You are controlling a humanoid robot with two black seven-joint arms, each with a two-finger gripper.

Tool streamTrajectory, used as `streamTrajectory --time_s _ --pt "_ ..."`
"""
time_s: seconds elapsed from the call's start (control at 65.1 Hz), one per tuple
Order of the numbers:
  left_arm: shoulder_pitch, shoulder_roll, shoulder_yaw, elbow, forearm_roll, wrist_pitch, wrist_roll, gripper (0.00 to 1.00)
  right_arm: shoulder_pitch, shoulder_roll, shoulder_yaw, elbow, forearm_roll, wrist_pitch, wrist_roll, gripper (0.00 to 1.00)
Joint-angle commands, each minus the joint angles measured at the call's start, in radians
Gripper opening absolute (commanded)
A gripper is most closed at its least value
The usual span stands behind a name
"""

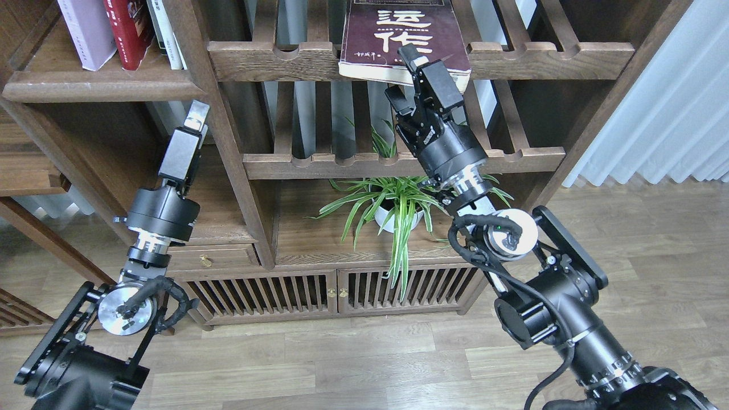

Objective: Organize books on shelf
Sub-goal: 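Raise the right gripper to the maroon book's top and hook it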

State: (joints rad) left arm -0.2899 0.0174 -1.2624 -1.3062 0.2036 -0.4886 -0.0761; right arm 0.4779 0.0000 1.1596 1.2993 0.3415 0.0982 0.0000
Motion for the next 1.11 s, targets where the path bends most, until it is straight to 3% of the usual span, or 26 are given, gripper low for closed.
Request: streamTrajectory --time_s 0.0,0.23,0.399,0.614,0.998,1.029,1.09 --pt "-0.009 -0.017 0.014 0.004 0.0 0.0 0.022 0.95 0.031 0.0 0.003 -0.002 0.001 -0.06 0.0 0.94" --pt "-0.021 -0.017 0.031 0.013 0.003 0.0 0.027 0.95 0.08 0.0 0.037 -0.009 0.001 -0.198 0.0 0.94" --pt "-0.031 -0.017 0.029 0.016 0.002 0.0 0.027 0.95 0.088 0.0 0.038 -0.009 0.001 -0.221 0.0 0.89" --pt "-0.043 -0.017 0.029 0.036 -0.001 0.0 0.025 0.95 0.085 0.0 0.074 -0.009 0.004 -0.221 0.0 0.57" --pt "-0.034 -0.017 0.054 0.035 -0.004 0.0 0.025 0.99 0.079 0.0 0.071 -0.034 0.004 -0.222 -0.015 0.32" --pt "-0.032 -0.017 0.06 0.036 -0.004 0.0 0.025 0.99 0.079 0.0 0.074 -0.038 0.004 -0.221 -0.015 0.24" --pt "-0.031 -0.017 0.066 0.036 -0.004 0.0 0.024 0.99 0.077 0.0 0.075 -0.038 0.005 -0.215 -0.015 0.18"
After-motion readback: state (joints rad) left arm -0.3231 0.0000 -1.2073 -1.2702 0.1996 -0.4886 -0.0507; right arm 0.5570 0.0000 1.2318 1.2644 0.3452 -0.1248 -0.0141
